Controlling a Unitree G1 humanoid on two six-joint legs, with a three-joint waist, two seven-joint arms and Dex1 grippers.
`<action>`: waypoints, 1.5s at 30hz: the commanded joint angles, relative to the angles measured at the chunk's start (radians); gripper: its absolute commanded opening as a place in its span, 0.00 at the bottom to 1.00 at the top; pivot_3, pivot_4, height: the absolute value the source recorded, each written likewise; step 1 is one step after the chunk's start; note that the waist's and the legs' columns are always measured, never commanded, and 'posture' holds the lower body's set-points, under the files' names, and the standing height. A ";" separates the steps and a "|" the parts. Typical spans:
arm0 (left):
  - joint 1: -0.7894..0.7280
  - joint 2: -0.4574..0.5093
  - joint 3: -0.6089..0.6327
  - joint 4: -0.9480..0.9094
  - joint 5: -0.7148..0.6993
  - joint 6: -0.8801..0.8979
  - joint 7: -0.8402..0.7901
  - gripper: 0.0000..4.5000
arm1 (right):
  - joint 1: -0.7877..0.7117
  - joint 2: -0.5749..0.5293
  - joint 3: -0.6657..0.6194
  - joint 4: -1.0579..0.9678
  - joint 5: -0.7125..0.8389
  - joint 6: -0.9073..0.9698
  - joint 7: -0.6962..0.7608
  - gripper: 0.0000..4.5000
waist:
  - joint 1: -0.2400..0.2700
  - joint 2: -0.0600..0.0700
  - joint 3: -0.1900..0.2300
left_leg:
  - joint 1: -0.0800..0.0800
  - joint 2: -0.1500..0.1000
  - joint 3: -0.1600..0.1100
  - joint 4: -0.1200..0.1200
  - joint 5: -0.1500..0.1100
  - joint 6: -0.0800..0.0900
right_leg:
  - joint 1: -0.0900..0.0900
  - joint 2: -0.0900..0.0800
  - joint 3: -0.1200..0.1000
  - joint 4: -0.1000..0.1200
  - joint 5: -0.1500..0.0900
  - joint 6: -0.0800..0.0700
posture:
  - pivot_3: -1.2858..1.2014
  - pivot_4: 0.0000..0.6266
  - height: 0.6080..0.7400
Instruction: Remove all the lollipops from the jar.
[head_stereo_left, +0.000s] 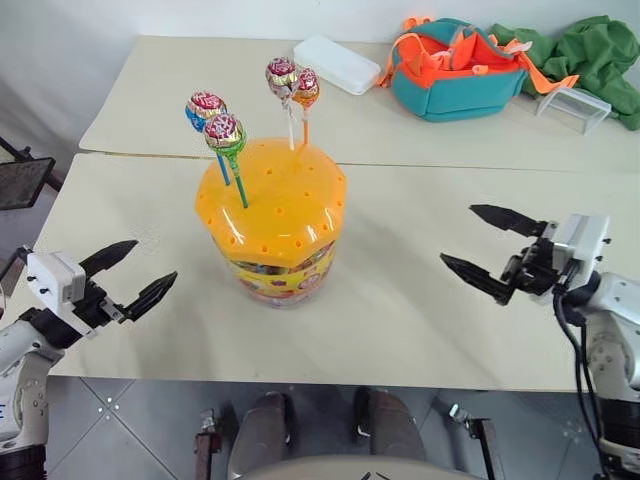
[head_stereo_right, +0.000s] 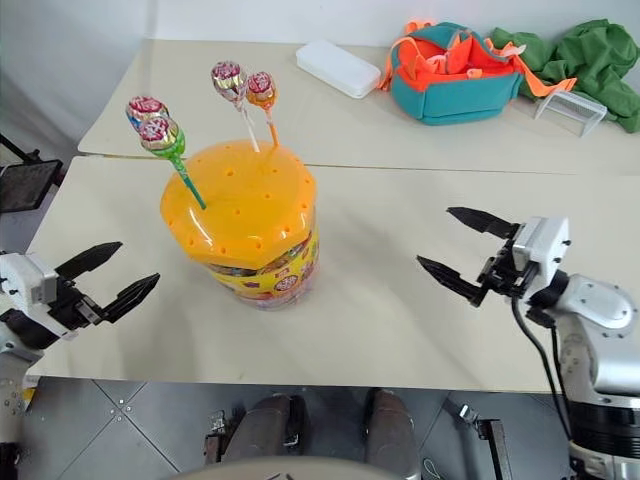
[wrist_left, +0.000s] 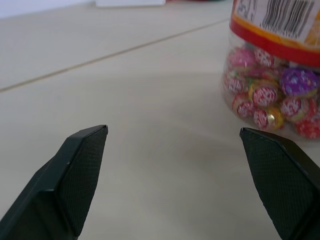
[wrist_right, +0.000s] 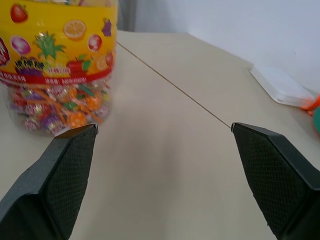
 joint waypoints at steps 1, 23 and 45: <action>0.011 0.040 0.036 -0.005 -0.004 -0.013 -0.038 1.00 | 0.016 -0.043 0.005 -0.019 0.028 0.023 0.076 0.99 | 0.000 0.000 0.000 | 0.000 0.000 0.000 0.000 0.000 0.000 | 0.000 0.000 0.000 0.000 0.000 0.000 | 0.52 0.24 1.00; -0.644 0.184 -0.129 -0.073 -0.549 0.550 -0.166 0.96 | -0.096 0.185 0.081 -0.418 0.300 0.114 -0.106 1.00 | 0.004 0.000 0.000 | 0.001 0.001 0.002 0.001 -0.001 -0.002 | -0.001 0.003 0.003 0.002 0.000 -0.001 | 0.52 0.24 1.00; -0.825 0.057 0.033 0.201 -0.646 0.613 -0.027 0.01 | -0.126 0.188 0.127 -0.446 0.277 0.091 -0.116 1.00 | -0.004 0.000 0.001 | 0.001 0.001 0.002 0.003 -0.001 -0.002 | -0.001 0.003 0.004 0.003 0.000 -0.001 | 0.52 0.24 1.00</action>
